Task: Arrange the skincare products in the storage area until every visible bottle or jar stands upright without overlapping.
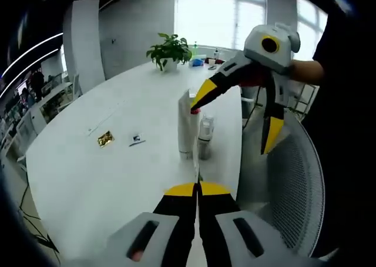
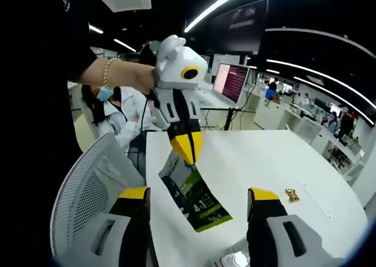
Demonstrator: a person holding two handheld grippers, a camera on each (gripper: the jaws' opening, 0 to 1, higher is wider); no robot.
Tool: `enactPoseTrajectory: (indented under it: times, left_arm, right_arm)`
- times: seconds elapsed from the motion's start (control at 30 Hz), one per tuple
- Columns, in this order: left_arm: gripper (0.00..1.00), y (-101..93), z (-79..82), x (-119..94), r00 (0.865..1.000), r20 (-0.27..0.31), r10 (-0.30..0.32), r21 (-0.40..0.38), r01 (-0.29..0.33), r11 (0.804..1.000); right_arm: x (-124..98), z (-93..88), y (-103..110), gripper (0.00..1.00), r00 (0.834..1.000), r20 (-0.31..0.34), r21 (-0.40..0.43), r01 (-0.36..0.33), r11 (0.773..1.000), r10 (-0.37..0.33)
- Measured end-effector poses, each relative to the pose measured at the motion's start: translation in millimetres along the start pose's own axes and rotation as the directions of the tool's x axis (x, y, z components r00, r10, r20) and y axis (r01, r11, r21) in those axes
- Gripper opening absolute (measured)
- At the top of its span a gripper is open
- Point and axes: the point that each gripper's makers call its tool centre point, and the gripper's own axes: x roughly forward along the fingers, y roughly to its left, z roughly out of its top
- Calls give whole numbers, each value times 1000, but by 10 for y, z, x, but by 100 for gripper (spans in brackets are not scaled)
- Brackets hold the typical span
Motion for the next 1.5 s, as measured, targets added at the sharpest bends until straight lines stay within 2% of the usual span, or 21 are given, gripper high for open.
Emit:
enactPoseTrajectory:
  times: [0.1, 0.33, 0.5, 0.57, 0.63, 0.67, 0.7, 0.73, 0.77, 0.8, 0.9, 0.97, 1.0, 1.03, 1.07, 1.17, 1.3, 1.4, 1.47, 1.5]
  left_arm:
    - [2, -158, 34, -4, 999, 4, -49, 17, 49, 999]
    - [2, -331, 62, 1, 993, 0, -116, 55, 116, 992]
    - [2, -421, 136, 21, 988, 4, -157, 85, 156, 984]
    - [2, -443, 168, 27, 986, 11, -169, 95, 167, 981]
    - [2, -473, 211, 31, 982, 19, -187, 97, 185, 978]
    - [2, -487, 268, 39, 980, 44, -192, 110, 187, 976]
    - [2, -518, 279, 38, 977, 46, -206, 106, 201, 974]
    - [2, -517, 278, 45, 978, 44, -203, 115, 197, 974]
    - [2, -514, 280, 64, 980, 44, -192, 118, 186, 975]
    - [2, -524, 282, 68, 979, 46, -197, 108, 191, 976]
    - [3, -498, 292, 76, 980, 70, -188, 87, 181, 980]
    - [5, -481, 317, 71, 980, 107, -169, 96, 159, 983]
    - [8, -420, 329, 73, 983, 123, -133, 98, 121, 988]
    - [11, -419, 306, 69, 985, 116, -130, 85, 120, 989]
    - [16, -363, 274, 66, 990, 108, -94, 34, 91, 995]
    - [33, -248, 249, 62, 991, 126, -47, -19, 50, 999]
    - [39, -153, 290, -8, 975, 222, 11, -138, 21, 990]
    - [45, 43, 236, -132, 954, 288, 88, -244, -15, 970]
    - [46, -1, 280, -151, 941, 315, 121, -309, -19, 951]
    - [46, 44, 233, -174, 936, 325, 133, -327, -20, 945]
  right_arm:
    - [54, -16, 72, 53, 999, -20, -3, -49, 999, 49]
    - [126, -97, 180, 25, 988, -71, 1, -136, 991, 136]
    - [134, -160, 338, 19, 969, -110, -17, -223, 975, 220]
    - [124, -200, 419, 13, 958, -130, -19, -260, 965, 255]
    - [123, -242, 427, 2, 957, -146, -47, -258, 965, 249]
    - [131, -240, 410, 0, 962, -139, -58, -245, 968, 235]
    - [117, -250, 431, 0, 958, -144, -44, -256, 966, 247]
    - [110, -272, 392, 0, 963, -149, -16, -229, 973, 225]
    - [108, -277, 379, 0, 964, -144, -26, -229, 973, 223]
    - [100, -292, 366, 0, 966, -136, -19, -225, 974, 220]
    - [79, -280, 353, 0, 974, -81, 85, -203, 975, 210]
    - [58, -266, 331, 0, 978, -52, 120, -193, 974, 200]
    - [45, -254, 329, 0, 980, -32, 149, -192, 970, 199]
    - [29, -217, 316, 0, 982, 4, 185, -185, 965, 187]
    - [17, -190, 322, 0, 982, 25, 205, -187, 961, 185]
    - [-22, -91, 283, 0, 982, 122, 312, -177, 934, 145]
    - [-87, -67, 185, 0, 976, 200, 405, -157, 901, 80]
    - [-155, -65, 109, 0, 968, 248, 466, -150, 872, 34]
    - [-205, -58, 61, 0, 958, 287, 512, -153, 845, 0]
    - [-224, -54, 44, 0, 954, 301, 528, -155, 835, -13]
